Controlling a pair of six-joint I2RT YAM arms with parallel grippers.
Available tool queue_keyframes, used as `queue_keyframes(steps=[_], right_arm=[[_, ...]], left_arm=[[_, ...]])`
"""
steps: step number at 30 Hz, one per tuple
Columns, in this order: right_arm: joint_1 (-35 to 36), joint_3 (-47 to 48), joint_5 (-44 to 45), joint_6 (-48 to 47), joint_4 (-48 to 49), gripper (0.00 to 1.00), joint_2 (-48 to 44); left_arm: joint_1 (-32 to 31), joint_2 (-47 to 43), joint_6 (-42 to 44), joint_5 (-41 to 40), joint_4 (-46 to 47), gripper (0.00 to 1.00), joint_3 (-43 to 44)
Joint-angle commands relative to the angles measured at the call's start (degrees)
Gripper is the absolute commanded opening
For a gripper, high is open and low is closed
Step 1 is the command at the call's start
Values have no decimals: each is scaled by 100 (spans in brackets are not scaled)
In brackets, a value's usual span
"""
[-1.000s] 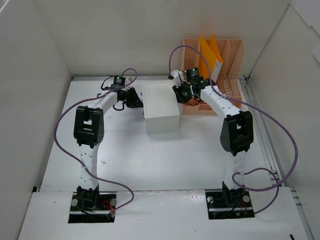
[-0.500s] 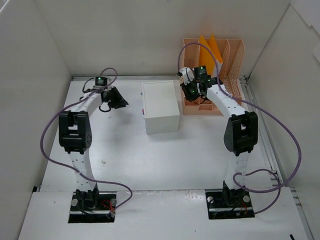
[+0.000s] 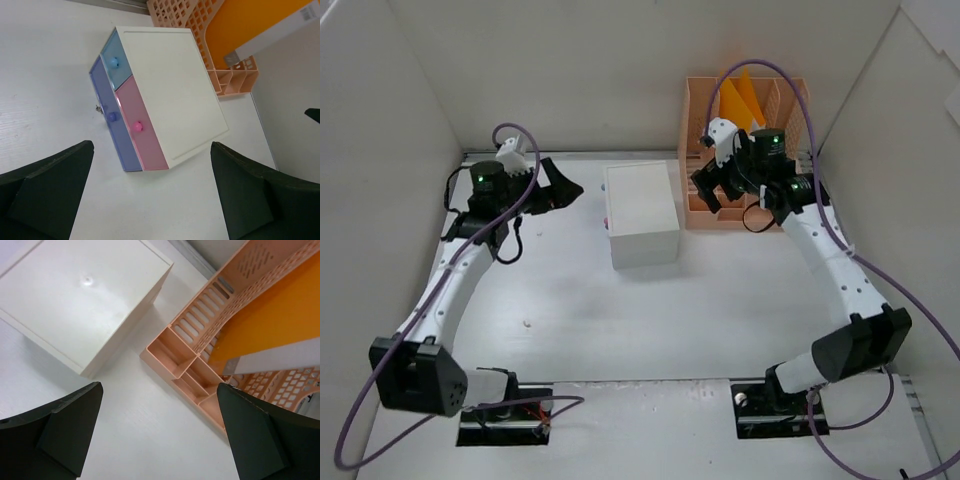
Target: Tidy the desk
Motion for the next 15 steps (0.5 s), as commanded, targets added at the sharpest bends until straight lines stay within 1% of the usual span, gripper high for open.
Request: queue_keyframes(steps=[1, 3, 4, 6, 8, 12, 15], right_arm=[[8, -199, 215, 549, 246, 98, -548], [26, -332, 330, 629, 255, 98, -924], [34, -454, 444, 786, 263, 98, -1040], [0, -630, 567, 980, 264, 98, -1347], [-9, -745, 690, 1253, 255, 98, -1515], [-36, -1131, 813, 1385, 316, 98, -1875], [-62, -1386, 1068, 1412, 456, 98, -2052]], left_arm=[[35, -730, 50, 116, 837, 100, -523], [35, -1057, 33, 46, 873, 100, -839], [35, -1355, 15, 19, 847, 100, -902], [35, -1672, 6, -95, 681, 100, -1033], [88, -1823, 6, -131, 540, 100, -1052], [88, -2017, 85, -69, 232, 100, -1061], [88, -2157, 33, -95, 248, 100, -1104]])
